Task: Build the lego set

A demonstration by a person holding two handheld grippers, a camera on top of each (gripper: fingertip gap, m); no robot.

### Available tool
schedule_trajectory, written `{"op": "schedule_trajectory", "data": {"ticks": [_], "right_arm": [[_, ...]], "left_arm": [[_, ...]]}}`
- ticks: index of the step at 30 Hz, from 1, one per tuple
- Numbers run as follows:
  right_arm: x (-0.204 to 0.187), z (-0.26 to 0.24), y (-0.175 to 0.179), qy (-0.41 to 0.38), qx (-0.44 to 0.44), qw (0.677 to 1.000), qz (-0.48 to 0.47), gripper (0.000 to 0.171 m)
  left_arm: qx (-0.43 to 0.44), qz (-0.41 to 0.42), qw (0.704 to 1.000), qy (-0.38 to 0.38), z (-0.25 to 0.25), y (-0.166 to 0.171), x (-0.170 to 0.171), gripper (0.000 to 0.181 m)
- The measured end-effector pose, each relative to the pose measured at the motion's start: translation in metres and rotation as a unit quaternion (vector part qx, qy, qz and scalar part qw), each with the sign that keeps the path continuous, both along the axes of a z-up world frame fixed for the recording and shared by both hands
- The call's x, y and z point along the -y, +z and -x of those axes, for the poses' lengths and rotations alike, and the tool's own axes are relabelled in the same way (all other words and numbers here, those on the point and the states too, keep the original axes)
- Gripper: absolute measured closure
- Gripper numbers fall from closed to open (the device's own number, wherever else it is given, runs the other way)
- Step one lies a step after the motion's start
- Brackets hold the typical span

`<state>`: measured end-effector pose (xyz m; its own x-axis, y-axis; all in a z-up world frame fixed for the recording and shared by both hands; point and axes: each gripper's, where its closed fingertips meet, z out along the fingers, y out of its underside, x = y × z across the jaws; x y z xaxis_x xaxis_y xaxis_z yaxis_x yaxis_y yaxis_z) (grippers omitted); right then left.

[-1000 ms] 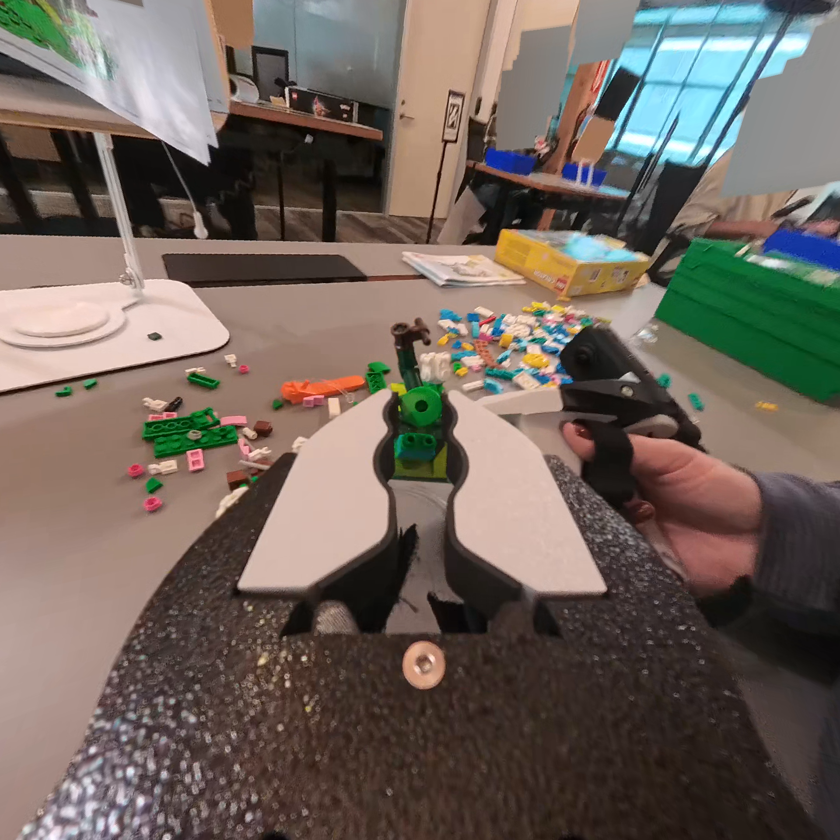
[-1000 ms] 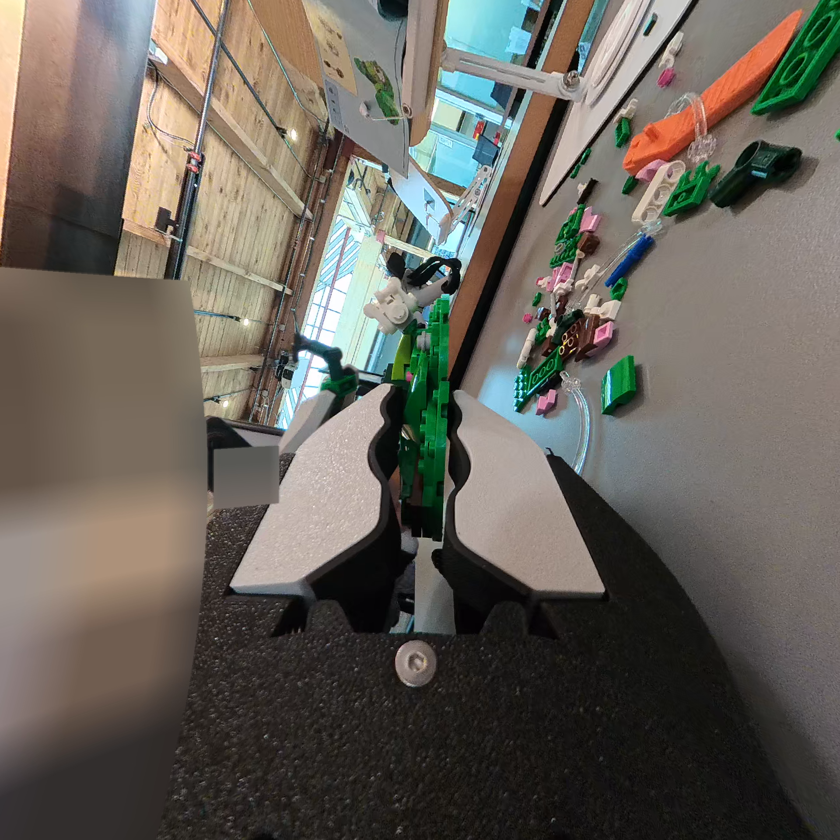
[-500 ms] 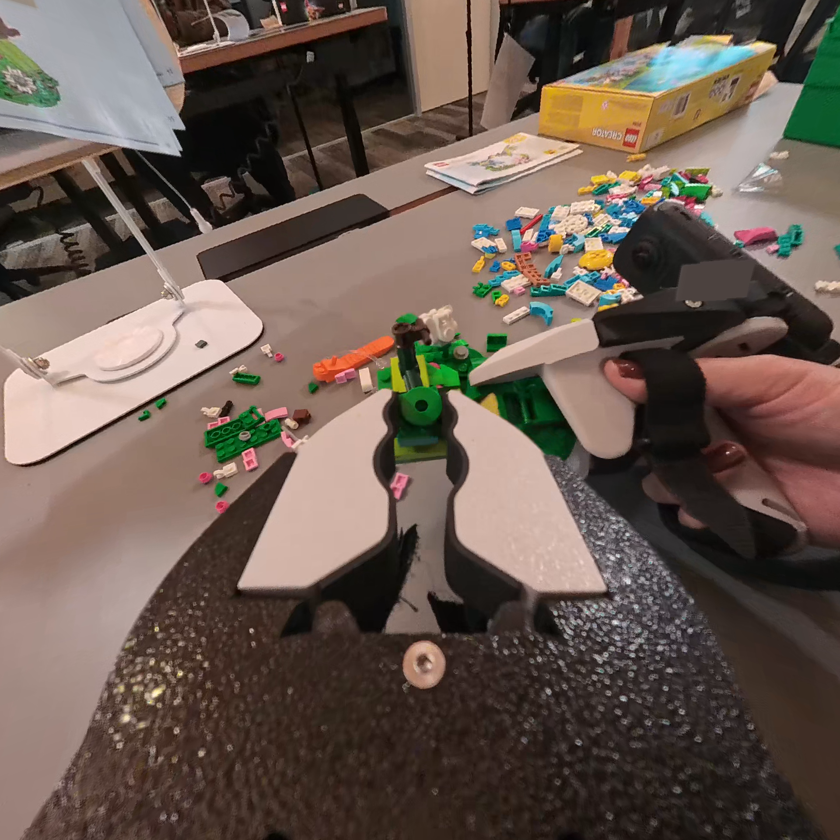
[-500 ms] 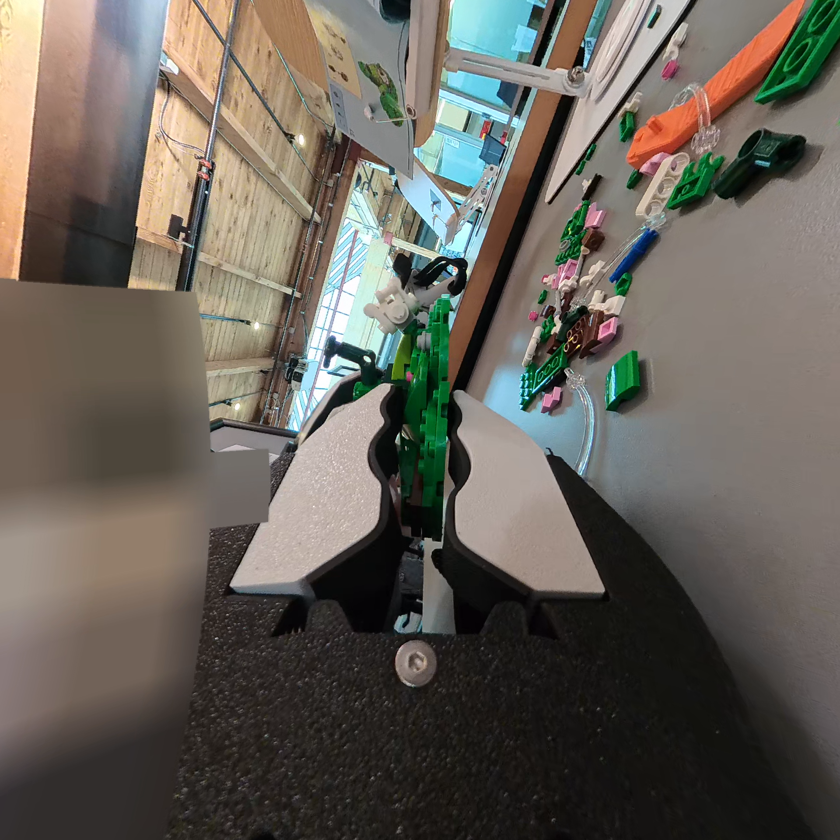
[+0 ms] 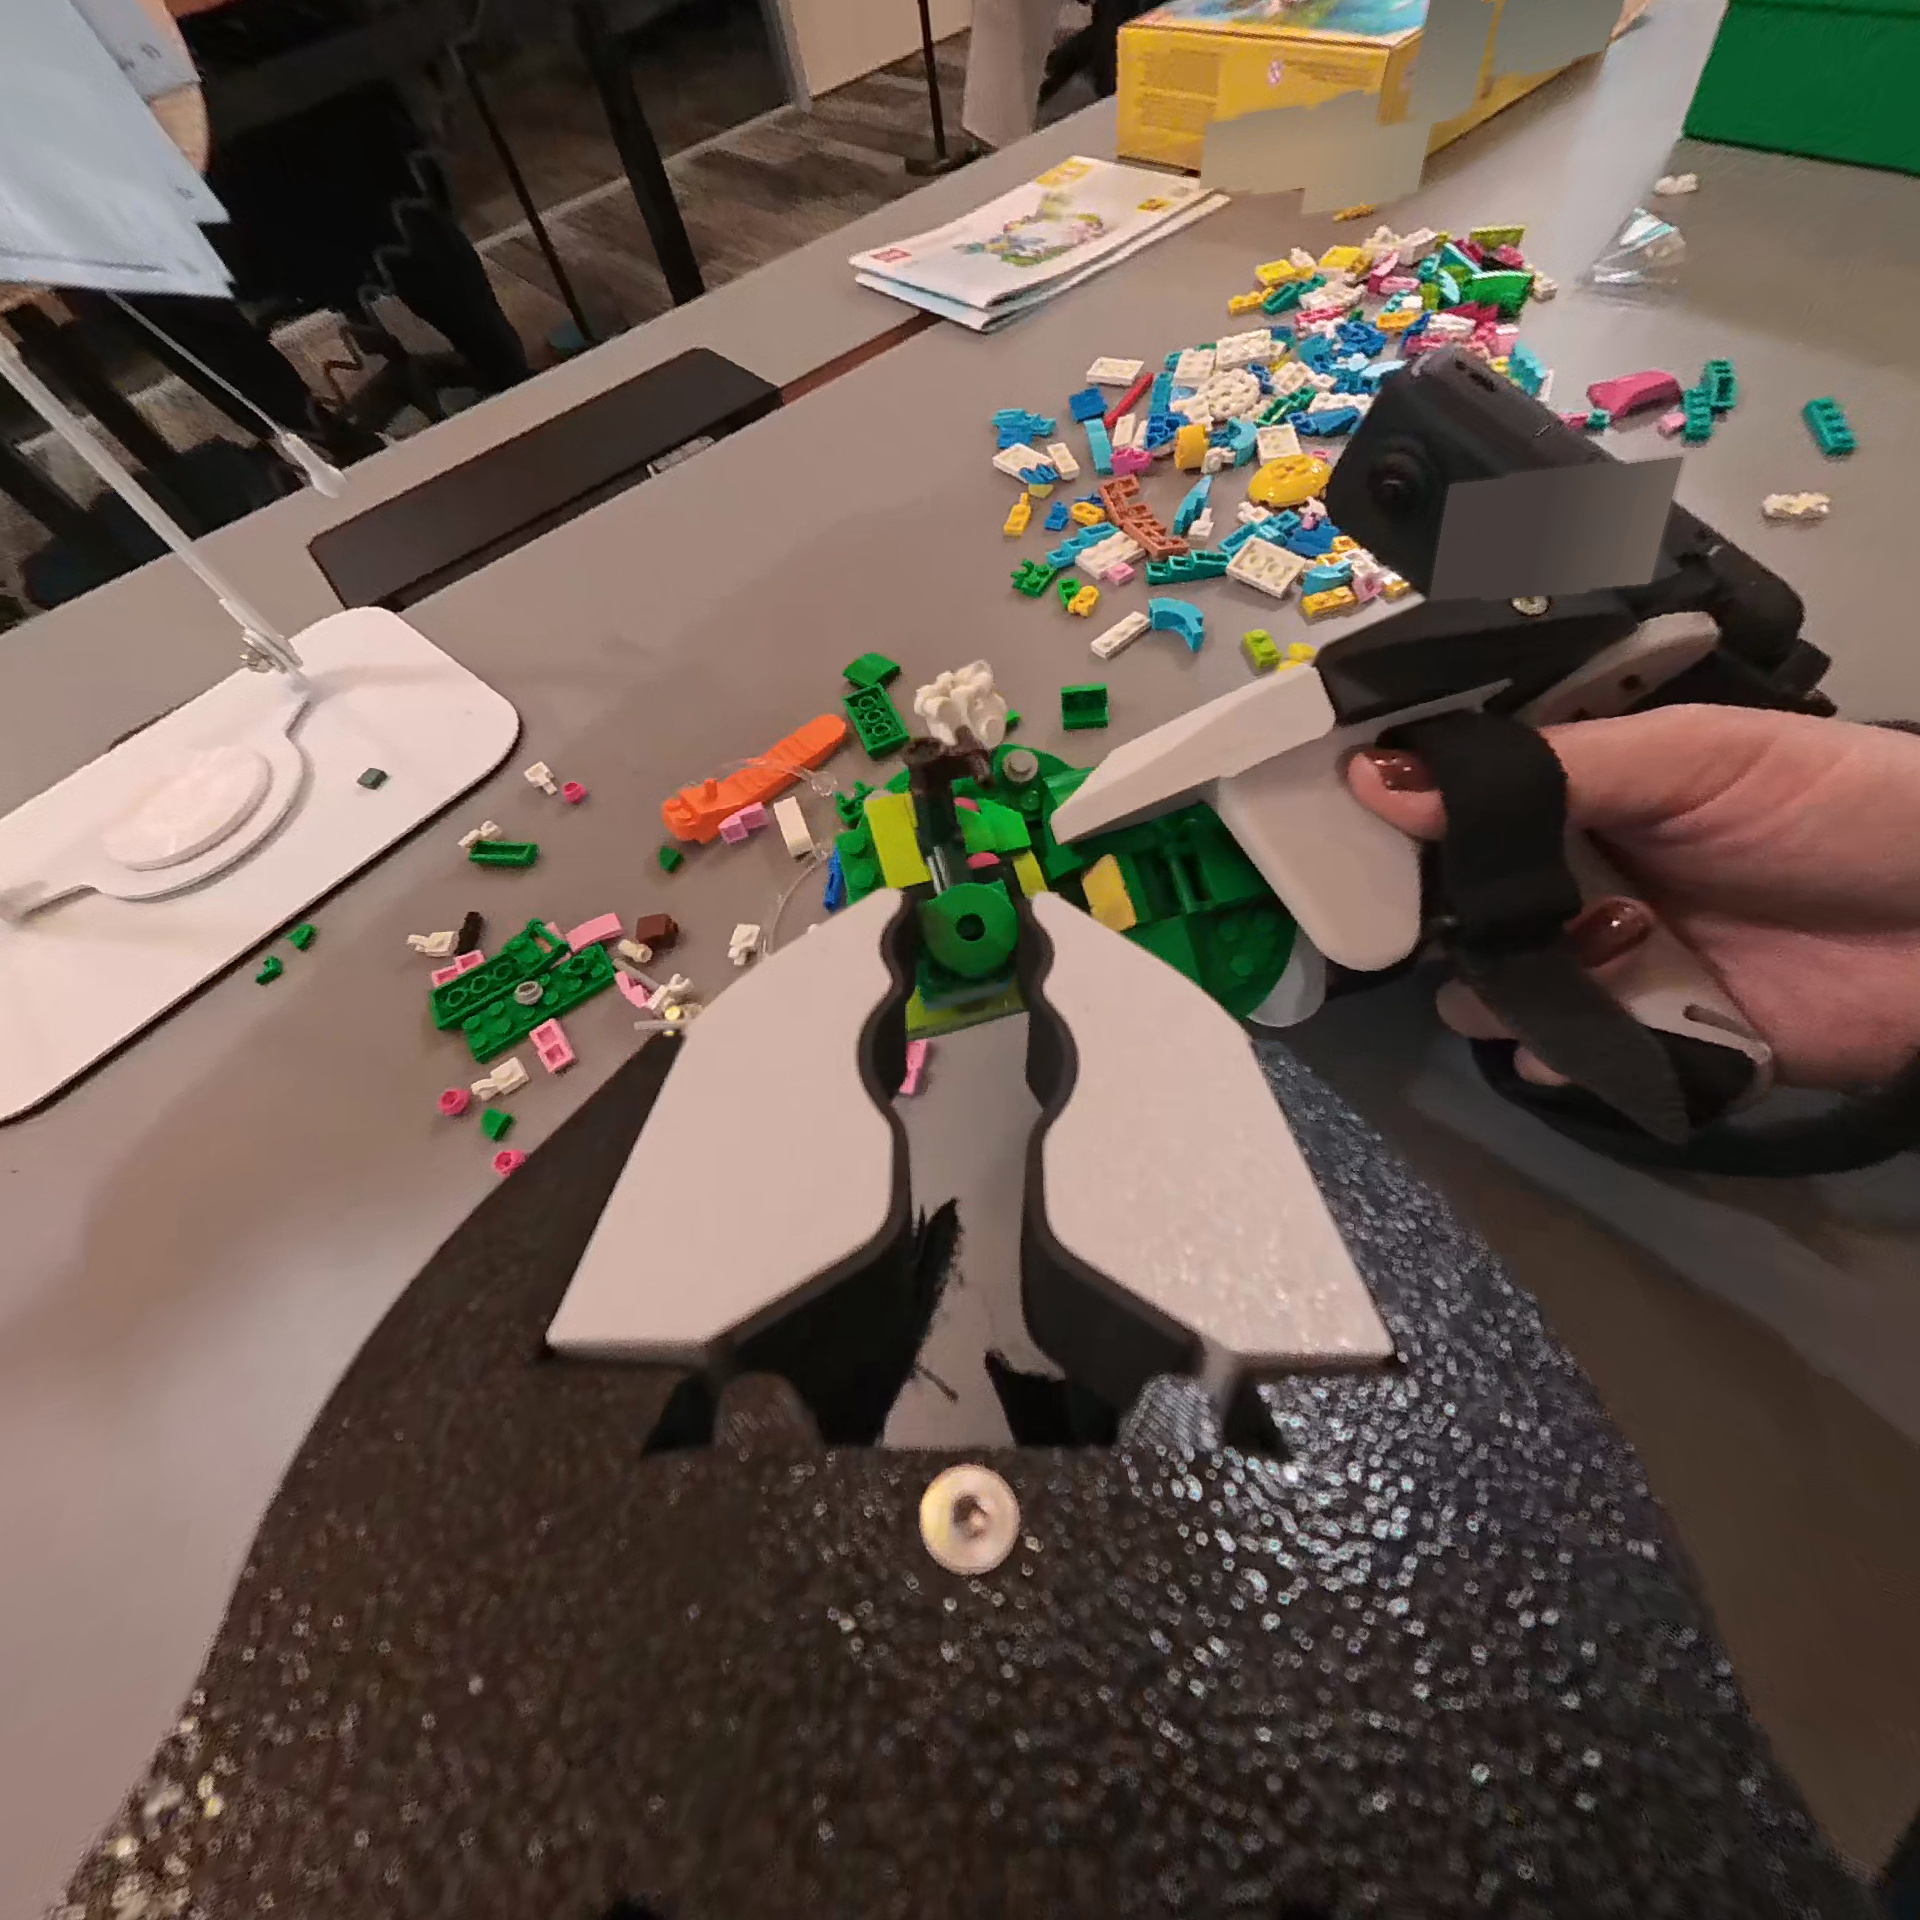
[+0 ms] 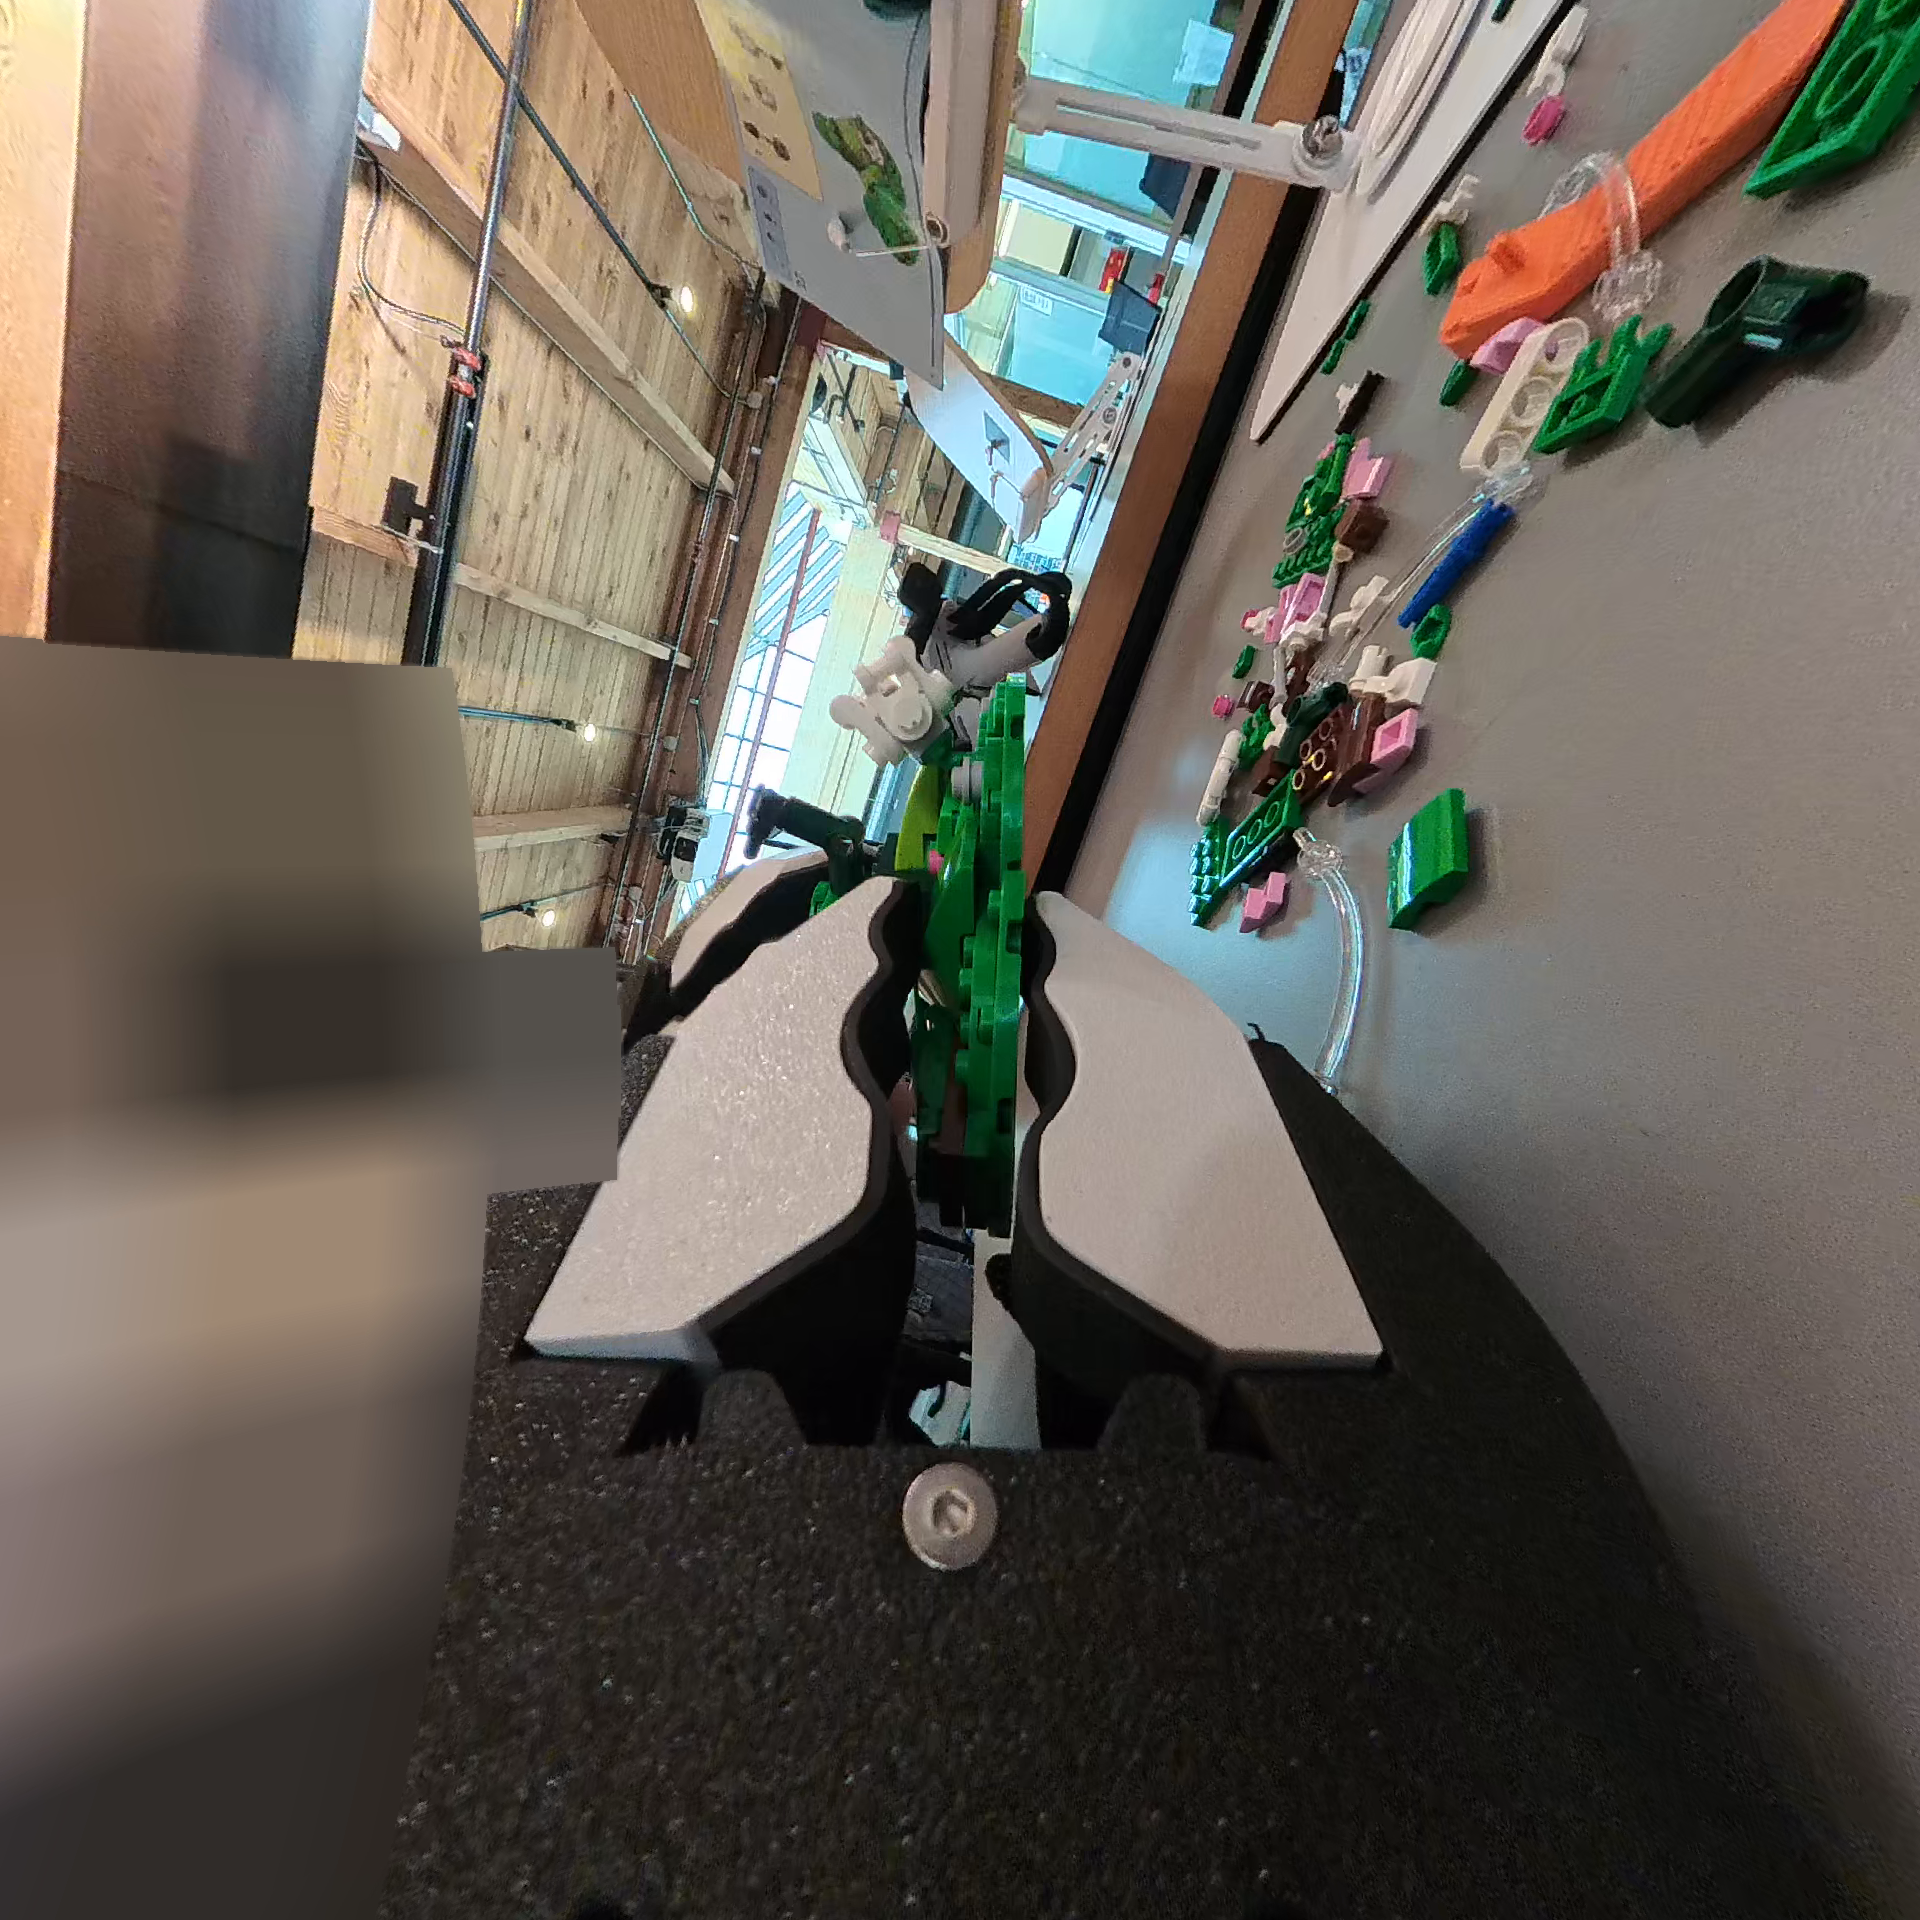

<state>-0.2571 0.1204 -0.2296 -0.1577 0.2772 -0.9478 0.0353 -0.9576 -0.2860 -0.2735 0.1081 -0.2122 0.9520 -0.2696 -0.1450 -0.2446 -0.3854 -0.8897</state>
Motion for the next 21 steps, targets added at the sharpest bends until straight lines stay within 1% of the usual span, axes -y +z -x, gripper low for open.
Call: {"op": "schedule_trajectory", "data": {"ticks": [6, 13, 21], "right_arm": [[0.0003, 0.0001, -0.0006, 0.001, 0.002, 1.000, 0.001, 0.153], [0.0001, 0.0000, -0.0002, 0.002, 0.000, 1.000, 0.001, 0.154], [0.0007, 0.0004, -0.0007, 0.002, 0.004, 1.000, -0.004, 0.154]], "left_arm": [[-0.013, 0.033, 0.999, -0.014, -0.0006, -0.0037, 0.0017, 0.162], [0.007, 0.036, 0.999, -0.014, -0.0011, -0.0033, 0.0030, 0.158], [0.016, 0.036, 0.999, -0.012, -0.0009, -0.0043, 0.0042, 0.159]]}}
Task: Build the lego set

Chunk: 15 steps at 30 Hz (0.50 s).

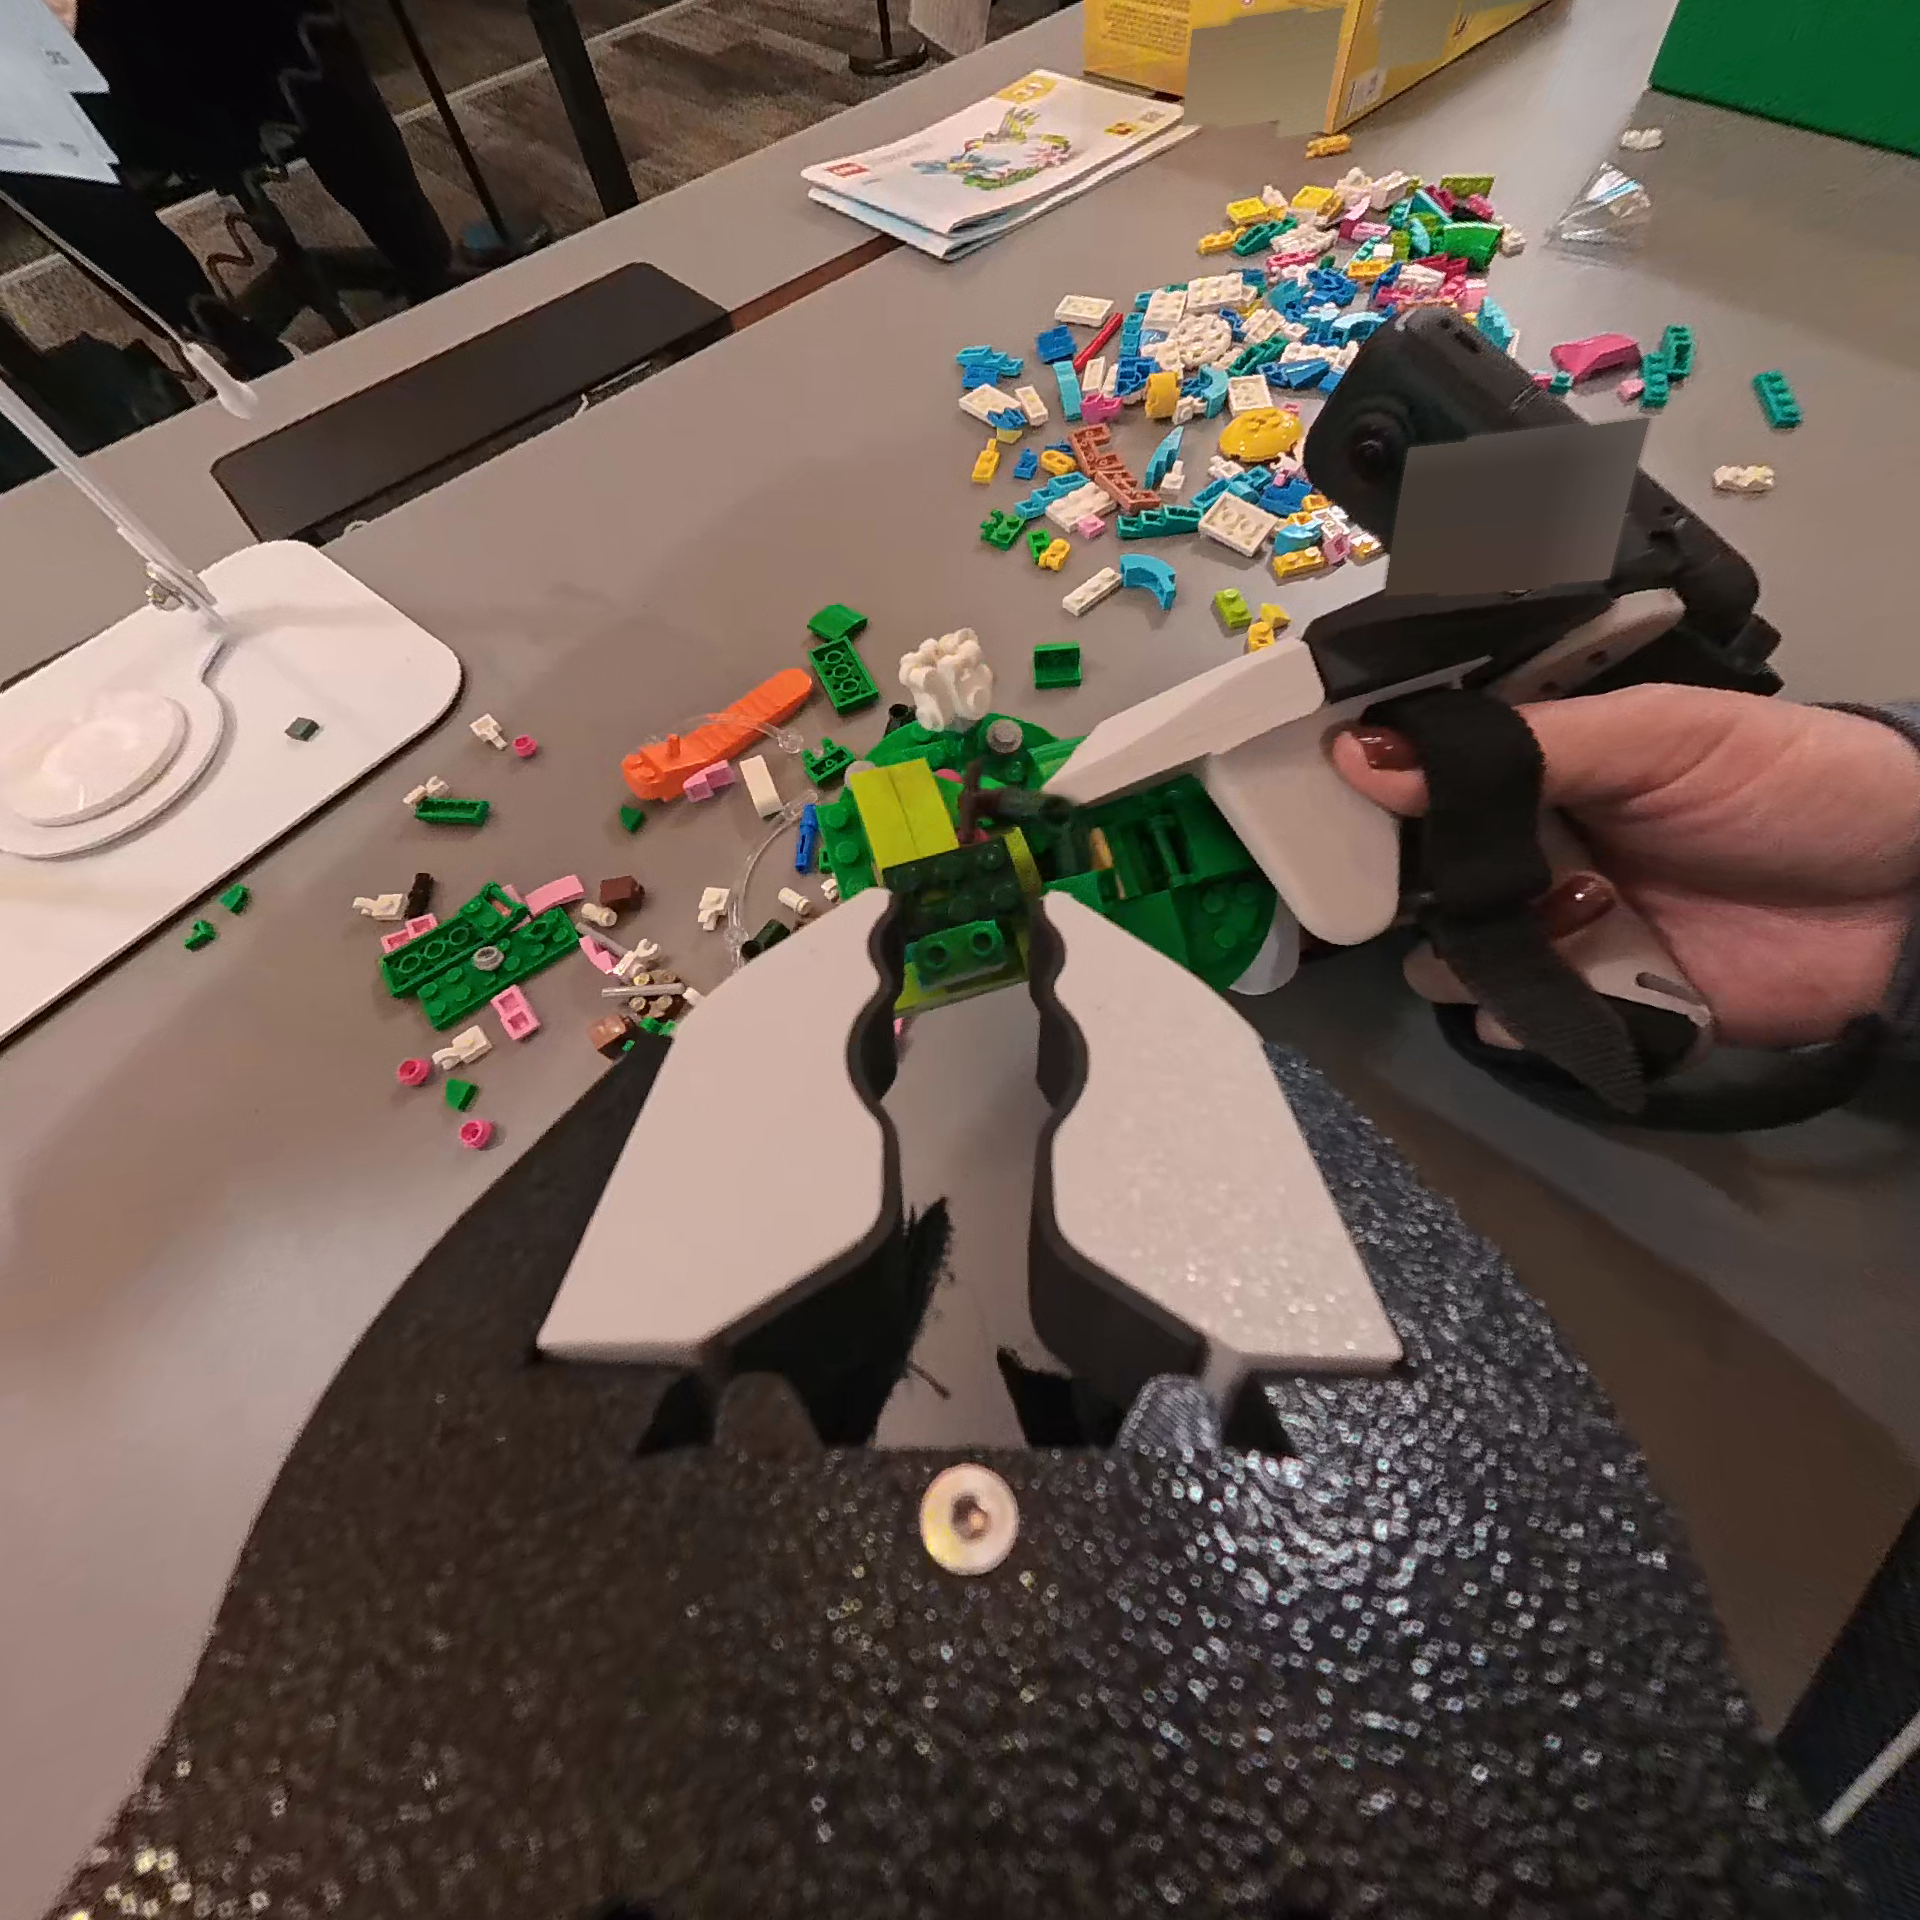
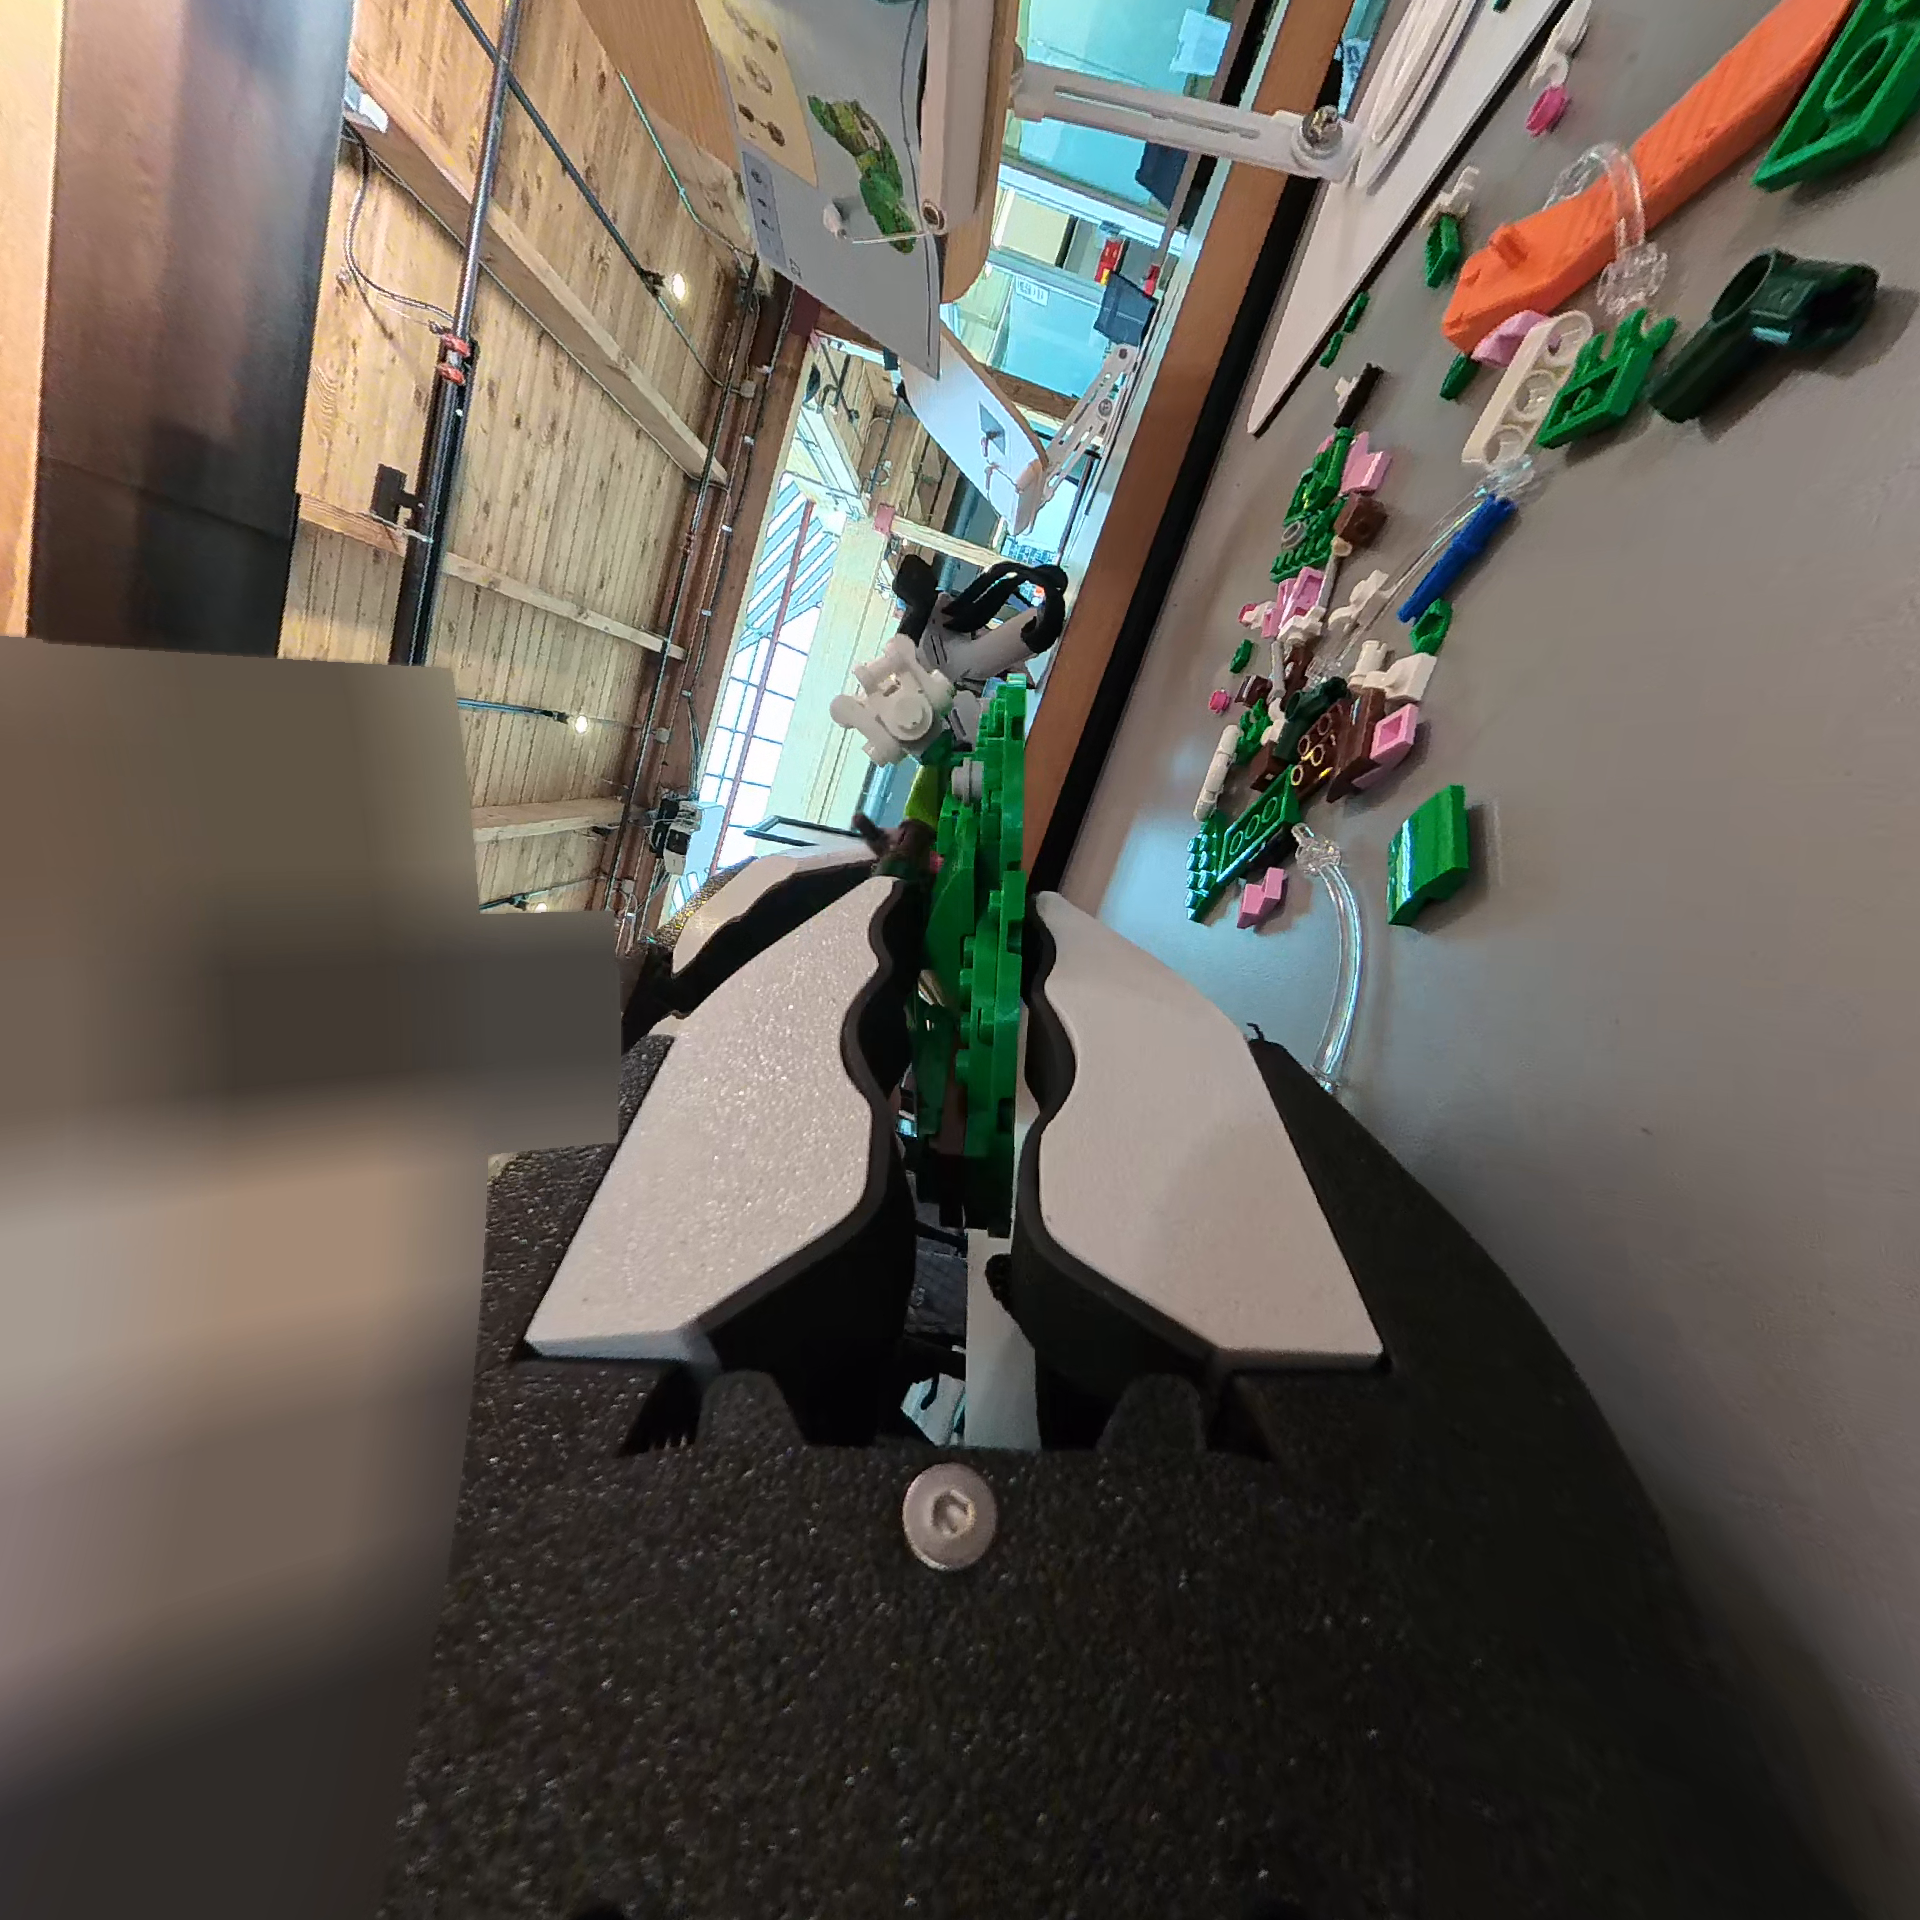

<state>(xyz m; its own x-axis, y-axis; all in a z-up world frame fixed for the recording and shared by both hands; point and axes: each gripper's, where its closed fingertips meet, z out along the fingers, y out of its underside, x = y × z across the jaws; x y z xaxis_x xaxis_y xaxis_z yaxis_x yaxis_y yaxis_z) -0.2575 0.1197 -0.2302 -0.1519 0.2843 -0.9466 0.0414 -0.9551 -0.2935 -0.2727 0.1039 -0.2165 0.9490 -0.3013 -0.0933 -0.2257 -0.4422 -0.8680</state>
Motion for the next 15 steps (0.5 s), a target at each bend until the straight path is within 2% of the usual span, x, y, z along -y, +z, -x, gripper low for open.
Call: {"op": "schedule_trajectory", "data": {"ticks": [8, 15], "right_arm": [[-0.001, 0.000, 0.001, -0.004, -0.001, 1.000, -0.003, 0.154], [-0.001, -0.001, 0.000, -0.010, 0.003, 1.000, -0.011, 0.154]], "left_arm": [[-0.015, -0.021, 1.000, 0.005, -0.008, 0.008, 0.005, 0.160], [-0.135, -0.013, 0.991, 0.005, -0.021, -0.003, -0.001, 0.159]]}}
